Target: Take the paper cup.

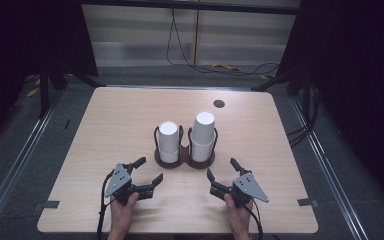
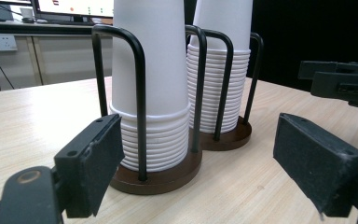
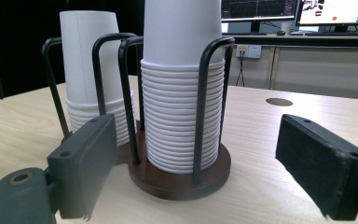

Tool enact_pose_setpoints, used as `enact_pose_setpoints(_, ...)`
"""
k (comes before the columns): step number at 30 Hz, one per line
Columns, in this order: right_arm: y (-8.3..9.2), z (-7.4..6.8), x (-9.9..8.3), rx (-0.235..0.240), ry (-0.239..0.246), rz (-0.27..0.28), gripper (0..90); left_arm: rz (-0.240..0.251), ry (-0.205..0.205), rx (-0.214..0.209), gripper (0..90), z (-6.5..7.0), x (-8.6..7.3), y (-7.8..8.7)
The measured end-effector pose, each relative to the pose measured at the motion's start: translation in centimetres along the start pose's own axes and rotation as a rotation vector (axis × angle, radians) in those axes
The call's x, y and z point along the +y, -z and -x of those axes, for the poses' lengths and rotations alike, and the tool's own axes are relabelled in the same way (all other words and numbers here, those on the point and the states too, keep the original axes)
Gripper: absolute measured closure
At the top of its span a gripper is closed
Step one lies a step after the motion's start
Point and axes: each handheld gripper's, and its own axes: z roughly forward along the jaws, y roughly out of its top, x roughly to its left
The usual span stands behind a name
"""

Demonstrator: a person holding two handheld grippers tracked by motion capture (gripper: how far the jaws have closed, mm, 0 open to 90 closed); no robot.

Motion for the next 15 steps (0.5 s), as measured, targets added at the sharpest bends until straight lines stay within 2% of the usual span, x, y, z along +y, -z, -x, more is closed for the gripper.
enact_pose_setpoints(9, -0.03, -0.07, -0.01, 0.015, 0.010, 0.001, 12.5, 0.010, 0.007, -0.002, 15.5, -0.04, -0.01, -0.08)
enact_pose_setpoints(11, -0.05, -0.13, -0.01, 0.015, 0.023, 0.003, 12.5, -0.005, 0.009, -0.009, 15.5, -0.10, 0.05, -0.25)
enact_pose_setpoints(12, -0.05, -0.13, 0.00, 0.015, 0.020, 0.000, 12.5, -0.014, 0.001, 0.003, 15.5, -0.02, 0.09, -0.34)
enact_pose_setpoints(15, -0.07, -0.13, 0.01, 0.011, 0.016, -0.003, 12.5, -0.028, 0.004, -0.006, 15.6, 0.08, 0.16, -0.57)
